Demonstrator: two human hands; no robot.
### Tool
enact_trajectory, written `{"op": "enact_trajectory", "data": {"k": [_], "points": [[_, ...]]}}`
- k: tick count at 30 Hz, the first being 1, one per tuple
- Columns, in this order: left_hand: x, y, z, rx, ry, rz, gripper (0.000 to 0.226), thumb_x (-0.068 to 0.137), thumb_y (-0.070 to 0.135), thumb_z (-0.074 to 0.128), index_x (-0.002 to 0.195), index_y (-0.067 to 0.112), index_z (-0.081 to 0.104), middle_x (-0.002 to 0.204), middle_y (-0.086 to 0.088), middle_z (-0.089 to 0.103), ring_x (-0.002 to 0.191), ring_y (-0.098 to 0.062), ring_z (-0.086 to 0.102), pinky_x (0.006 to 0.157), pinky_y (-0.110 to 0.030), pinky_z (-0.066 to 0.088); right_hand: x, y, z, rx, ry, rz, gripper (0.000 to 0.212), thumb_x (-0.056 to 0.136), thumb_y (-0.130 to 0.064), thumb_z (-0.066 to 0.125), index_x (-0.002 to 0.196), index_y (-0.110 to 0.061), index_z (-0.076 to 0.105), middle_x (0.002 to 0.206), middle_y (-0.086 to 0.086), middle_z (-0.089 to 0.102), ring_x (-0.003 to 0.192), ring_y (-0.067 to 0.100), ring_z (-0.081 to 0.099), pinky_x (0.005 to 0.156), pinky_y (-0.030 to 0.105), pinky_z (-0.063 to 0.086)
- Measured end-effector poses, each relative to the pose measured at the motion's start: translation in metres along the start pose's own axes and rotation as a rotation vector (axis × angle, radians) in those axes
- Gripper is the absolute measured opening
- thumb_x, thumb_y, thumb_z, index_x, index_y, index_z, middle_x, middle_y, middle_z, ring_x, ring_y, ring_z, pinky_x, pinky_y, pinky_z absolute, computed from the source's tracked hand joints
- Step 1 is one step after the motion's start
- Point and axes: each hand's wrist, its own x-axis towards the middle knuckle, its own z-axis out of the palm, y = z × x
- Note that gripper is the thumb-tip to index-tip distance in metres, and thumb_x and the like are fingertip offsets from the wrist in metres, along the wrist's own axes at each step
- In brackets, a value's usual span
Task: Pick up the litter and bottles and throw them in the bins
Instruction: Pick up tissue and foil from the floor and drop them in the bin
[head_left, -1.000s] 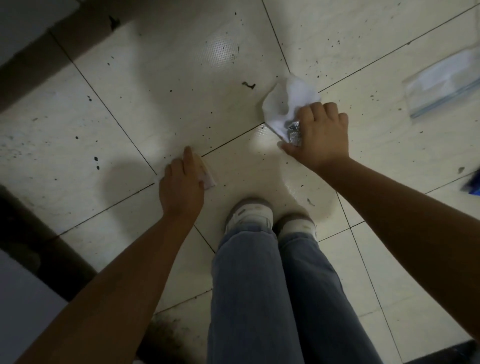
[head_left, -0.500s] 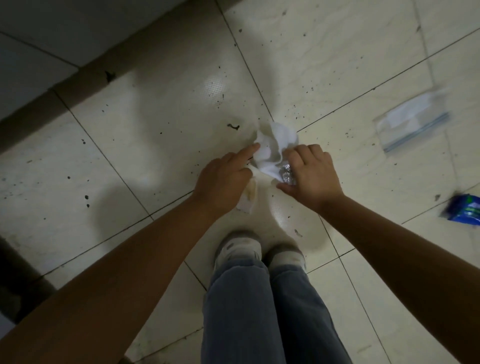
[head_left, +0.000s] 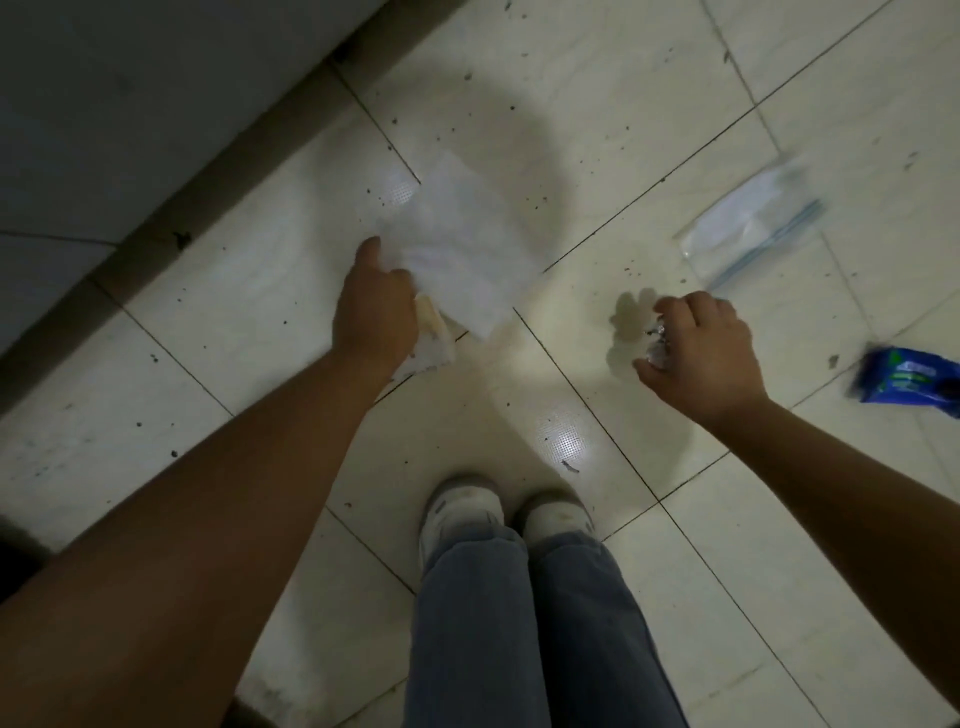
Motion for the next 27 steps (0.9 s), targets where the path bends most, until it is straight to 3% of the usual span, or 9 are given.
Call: {"op": "enact_trajectory", "data": {"k": [2, 4, 8, 11, 13, 15, 21, 24, 27], "points": [[-0.016, 0.016, -0.01, -0.046, -0.054, -0.056, 0.022, 0.097, 0.008, 0.048, 0.114, -0.002, 0.059, 0.159, -0.016, 0.007, 0.143, -0.033, 0.024, 0.108, -0.036, 0.038, -0.013, -0.001, -0.012, 0.028, -0.037, -0.014, 0.054, 0.068, -0.008, 0.078, 0.113, 0.011, 0.055, 0.105, 0.034, 0.058, 0.093, 0.047, 0.058, 0.075, 0.048, 0.051], [-0.043, 0.031, -0.024, 0.007, -0.067, -0.089, 0.019, 0.097, 0.009, 0.049, 0.107, 0.001, 0.063, 0.159, -0.019, -0.003, 0.146, -0.035, 0.015, 0.111, -0.04, 0.039, -0.029, -0.007, -0.026, 0.064, -0.05, -0.031, 0.056, 0.075, -0.012, 0.073, 0.123, 0.006, 0.049, 0.116, 0.031, 0.054, 0.103, 0.044, 0.054, 0.081, 0.046, 0.048], [-0.097, 0.055, -0.06, 0.078, -0.152, -0.098, 0.02, 0.098, 0.013, 0.049, 0.113, 0.008, 0.062, 0.16, -0.016, -0.005, 0.133, -0.037, 0.04, 0.097, -0.039, 0.047, -0.065, -0.026, -0.064, 0.214, -0.072, 0.013, 0.06, 0.079, -0.015, 0.068, 0.131, 0.001, 0.041, 0.125, 0.025, 0.049, 0.111, 0.039, 0.05, 0.087, 0.042, 0.046], [-0.144, 0.08, -0.104, 0.098, -0.174, -0.05, 0.022, 0.097, 0.015, 0.05, 0.115, 0.01, 0.062, 0.158, -0.013, 0.015, 0.129, -0.032, 0.042, 0.102, -0.035, 0.042, -0.12, -0.025, -0.114, 0.354, -0.104, 0.036, 0.057, 0.08, -0.015, 0.067, 0.13, 0.0, 0.043, 0.123, 0.023, 0.05, 0.109, 0.036, 0.05, 0.087, 0.04, 0.046], [-0.153, 0.087, -0.115, 0.132, -0.166, -0.036, 0.021, 0.096, 0.016, 0.051, 0.109, 0.011, 0.066, 0.139, -0.012, 0.049, 0.127, -0.031, 0.038, 0.099, -0.037, 0.04, -0.143, -0.021, -0.13, 0.4, -0.162, 0.039, 0.057, 0.081, -0.018, 0.067, 0.13, -0.002, 0.042, 0.124, 0.02, 0.05, 0.112, 0.034, 0.049, 0.089, 0.039, 0.045], [-0.173, 0.106, -0.14, 0.174, -0.128, 0.042, 0.02, 0.096, 0.016, 0.05, 0.107, 0.012, 0.067, 0.12, -0.011, 0.064, 0.122, -0.03, 0.04, 0.095, -0.037, 0.038, -0.177, -0.004, -0.157, 0.458, -0.191, 0.064, 0.058, 0.082, -0.02, 0.067, 0.132, -0.005, 0.04, 0.126, 0.017, 0.049, 0.114, 0.032, 0.048, 0.092, 0.038, 0.045], [-0.214, 0.182, -0.193, 0.227, -0.131, 0.271, 0.024, 0.099, 0.011, 0.043, 0.106, -0.001, 0.062, 0.113, -0.02, 0.062, 0.102, -0.033, 0.06, 0.079, -0.035, 0.048, -0.269, 0.051, -0.194, 0.633, -0.169, 0.297, 0.063, 0.079, -0.017, 0.072, 0.132, 0.0, 0.041, 0.126, 0.022, 0.052, 0.114, 0.034, 0.052, 0.095, 0.041, 0.048], [-0.236, 0.226, -0.212, 0.284, -0.181, 0.397, 0.023, 0.1, 0.011, 0.041, 0.105, 0.0, 0.06, 0.11, -0.02, 0.062, 0.096, -0.034, 0.061, 0.067, -0.032, 0.043, -0.313, 0.071, -0.211, 0.718, -0.164, 0.403, 0.066, 0.081, -0.018, 0.071, 0.135, -0.002, 0.037, 0.13, 0.019, 0.052, 0.118, 0.03, 0.05, 0.097, 0.034, 0.043], [-0.269, 0.276, -0.228, 0.352, -0.209, 0.511, 0.021, 0.099, 0.01, 0.042, 0.103, 0.0, 0.061, 0.103, -0.019, 0.061, 0.083, -0.029, 0.056, 0.065, -0.026, 0.035, -0.353, 0.091, -0.231, 0.798, -0.1, 0.501, 0.069, 0.081, -0.017, 0.071, 0.137, -0.004, 0.035, 0.134, 0.019, 0.048, 0.122, 0.03, 0.047, 0.098, 0.031, 0.04]]}}
